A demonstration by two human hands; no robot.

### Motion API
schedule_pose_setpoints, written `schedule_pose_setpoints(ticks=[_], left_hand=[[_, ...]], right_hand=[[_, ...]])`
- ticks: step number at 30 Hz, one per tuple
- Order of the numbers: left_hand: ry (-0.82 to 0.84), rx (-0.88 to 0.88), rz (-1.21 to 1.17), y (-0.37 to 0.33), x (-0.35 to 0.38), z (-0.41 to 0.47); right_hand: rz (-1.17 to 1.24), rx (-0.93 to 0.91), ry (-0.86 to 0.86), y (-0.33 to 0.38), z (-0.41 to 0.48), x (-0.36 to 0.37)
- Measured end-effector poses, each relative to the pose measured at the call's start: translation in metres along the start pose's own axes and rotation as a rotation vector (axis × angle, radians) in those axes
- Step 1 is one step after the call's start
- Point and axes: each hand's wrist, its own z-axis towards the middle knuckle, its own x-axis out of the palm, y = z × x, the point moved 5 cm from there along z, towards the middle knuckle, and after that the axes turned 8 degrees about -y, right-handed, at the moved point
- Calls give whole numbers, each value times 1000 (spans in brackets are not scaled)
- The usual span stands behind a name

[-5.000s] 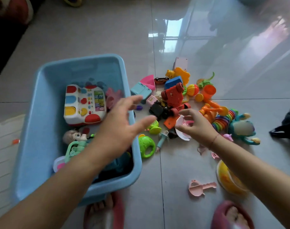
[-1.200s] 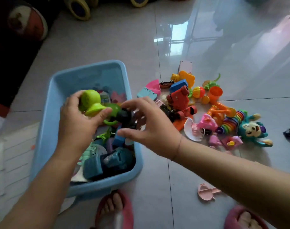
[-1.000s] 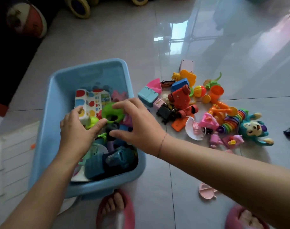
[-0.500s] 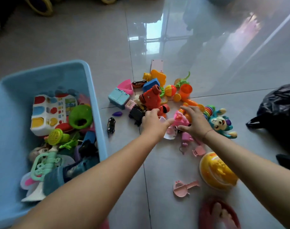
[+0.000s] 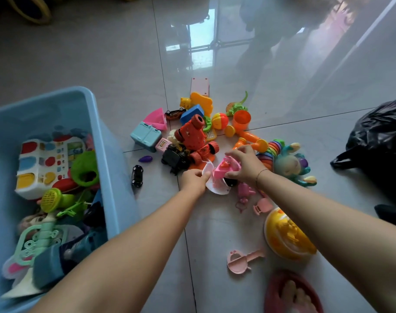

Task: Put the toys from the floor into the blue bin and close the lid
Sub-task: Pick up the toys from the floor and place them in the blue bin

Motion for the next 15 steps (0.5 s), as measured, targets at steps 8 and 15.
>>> schedule_pose_setpoints(ticks=[8, 15], left_hand=[[37, 132, -147, -43, -41, -43], [12, 285, -265, -83, -125, -92]], right_hand=[[448, 20, -92, 31, -36, -36], [838, -44, 10, 116, -67, -86]])
